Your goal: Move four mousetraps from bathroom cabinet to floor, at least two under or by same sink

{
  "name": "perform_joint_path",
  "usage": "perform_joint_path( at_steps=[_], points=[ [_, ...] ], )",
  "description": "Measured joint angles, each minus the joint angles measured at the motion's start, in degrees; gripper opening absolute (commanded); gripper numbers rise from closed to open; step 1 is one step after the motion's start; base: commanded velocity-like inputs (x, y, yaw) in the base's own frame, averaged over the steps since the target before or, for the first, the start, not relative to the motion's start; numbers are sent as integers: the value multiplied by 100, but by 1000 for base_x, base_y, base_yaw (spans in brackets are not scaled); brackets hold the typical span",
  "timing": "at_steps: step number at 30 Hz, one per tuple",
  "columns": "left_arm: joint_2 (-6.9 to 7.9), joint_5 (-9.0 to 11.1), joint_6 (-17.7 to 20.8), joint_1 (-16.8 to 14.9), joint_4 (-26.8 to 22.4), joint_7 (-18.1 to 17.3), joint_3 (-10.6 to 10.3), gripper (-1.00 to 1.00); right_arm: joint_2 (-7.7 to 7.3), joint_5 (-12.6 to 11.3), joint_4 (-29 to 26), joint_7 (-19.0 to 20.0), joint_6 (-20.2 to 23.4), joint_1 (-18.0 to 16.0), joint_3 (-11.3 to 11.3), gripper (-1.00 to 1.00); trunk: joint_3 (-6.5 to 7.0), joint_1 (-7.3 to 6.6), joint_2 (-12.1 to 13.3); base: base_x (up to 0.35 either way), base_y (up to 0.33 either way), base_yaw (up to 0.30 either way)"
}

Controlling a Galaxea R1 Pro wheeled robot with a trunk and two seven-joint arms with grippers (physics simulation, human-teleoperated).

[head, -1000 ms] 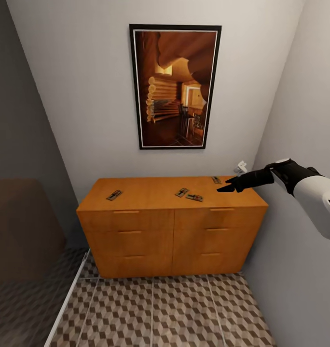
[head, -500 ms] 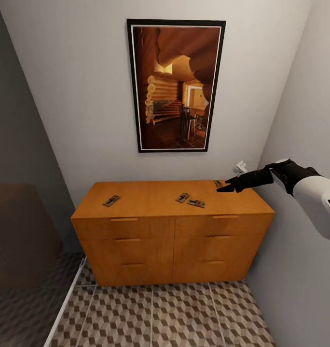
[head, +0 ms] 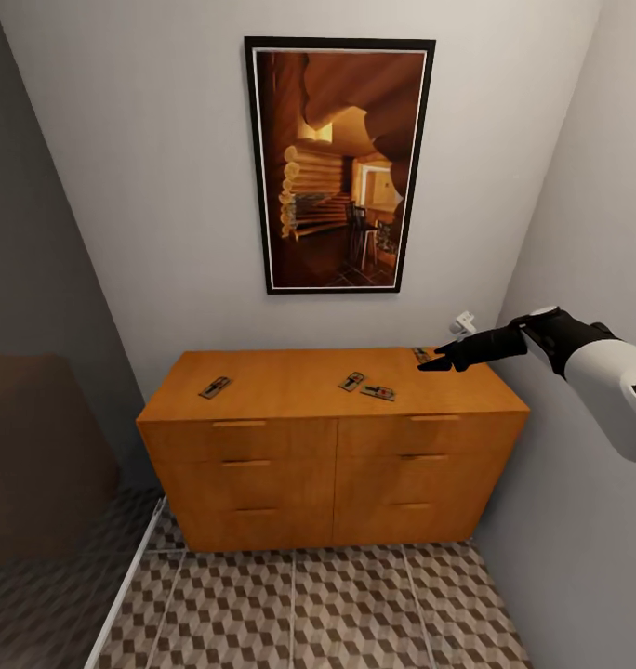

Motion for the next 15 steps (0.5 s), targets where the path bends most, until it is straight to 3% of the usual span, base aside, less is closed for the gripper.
perform_joint_path(
  at_steps=[5, 15],
  points=[
    [0, 0, 0, 0, 0, 0, -2, 100, -12, 7, 1, -46, -4, 31, 3, 100, 0, -1, 0, 64, 0, 0],
    [-25, 0, 0, 0, 0, -5, -5, 100, -22, 10, 2, -166, 3, 52, 0, 100, 0, -2, -1, 228, 0, 0]
  ],
)
